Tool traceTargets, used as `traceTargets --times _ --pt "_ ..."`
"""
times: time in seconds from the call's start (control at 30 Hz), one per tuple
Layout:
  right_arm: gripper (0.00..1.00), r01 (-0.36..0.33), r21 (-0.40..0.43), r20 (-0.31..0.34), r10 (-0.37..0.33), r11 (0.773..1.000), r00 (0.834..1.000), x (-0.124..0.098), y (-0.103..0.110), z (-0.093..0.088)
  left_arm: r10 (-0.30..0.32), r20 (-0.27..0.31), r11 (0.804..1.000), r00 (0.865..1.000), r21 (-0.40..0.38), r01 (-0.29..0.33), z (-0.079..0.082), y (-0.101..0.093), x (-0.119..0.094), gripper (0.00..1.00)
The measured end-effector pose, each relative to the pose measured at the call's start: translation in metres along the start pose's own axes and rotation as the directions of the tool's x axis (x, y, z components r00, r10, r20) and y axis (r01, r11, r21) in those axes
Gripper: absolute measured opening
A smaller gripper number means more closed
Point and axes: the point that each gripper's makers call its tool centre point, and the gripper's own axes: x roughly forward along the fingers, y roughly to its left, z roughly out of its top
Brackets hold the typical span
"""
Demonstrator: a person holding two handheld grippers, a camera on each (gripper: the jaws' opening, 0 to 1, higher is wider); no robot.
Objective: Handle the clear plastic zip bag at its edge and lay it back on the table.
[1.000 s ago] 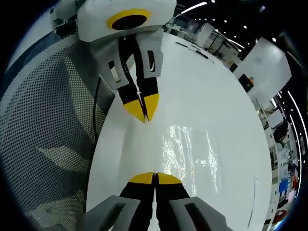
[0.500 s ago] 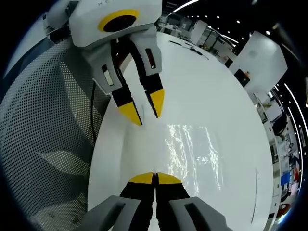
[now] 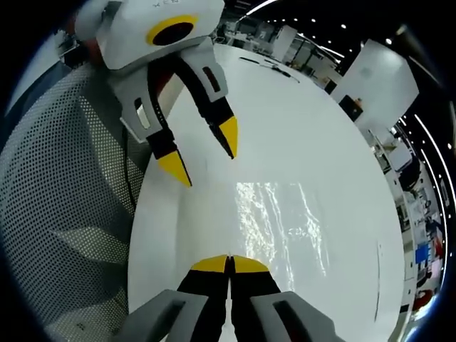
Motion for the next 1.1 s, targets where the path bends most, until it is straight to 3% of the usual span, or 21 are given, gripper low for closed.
traceTargets --times 0.1,0.3,0.6,0.7,0.9,0.97,1.1 --pt "0.0 0.008 0.015 -0.004 -0.008 1.0 1.0 0.0 -0.002 0.001 0.01 0.027 1.0 1.0 -0.029 -0.009 0.004 0.006 -0.001 0.32" --pt "0.0 0.029 0.038 -0.018 -0.029 0.999 0.999 -0.004 -0.005 0.003 0.008 0.078 1.0 0.997 -0.011 -0.007 0.013 0.008 -0.007 0.32" --pt "0.0 0.07 0.081 -0.023 -0.069 0.994 0.997 -0.009 -0.012 0.012 -0.109 0.202 0.985 0.973 0.153 0.079 0.05 -0.025 -0.015 0.28" --pt "0.0 0.083 0.096 -0.024 -0.081 0.992 0.996 -0.008 -0.014 0.012 -0.13 0.194 0.967 0.972 0.242 0.081 0.054 -0.035 -0.01 0.27" --pt "0.0 0.097 0.1 -0.028 -0.094 0.99 0.995 -0.01 -0.015 0.012 -0.166 0.194 0.941 0.967 0.324 0.097 0.063 -0.048 -0.006 0.25" --pt "0.0 0.098 0.109 -0.028 -0.095 0.989 0.995 -0.011 -0.015 0.012 -0.163 0.177 0.928 0.971 0.361 0.09 0.063 -0.049 -0.001 0.24" --pt "0.0 0.099 0.109 -0.026 -0.097 0.989 0.995 -0.014 -0.014 0.014 -0.145 0.163 0.927 0.976 0.368 0.076 0.065 -0.045 0.005 0.25"
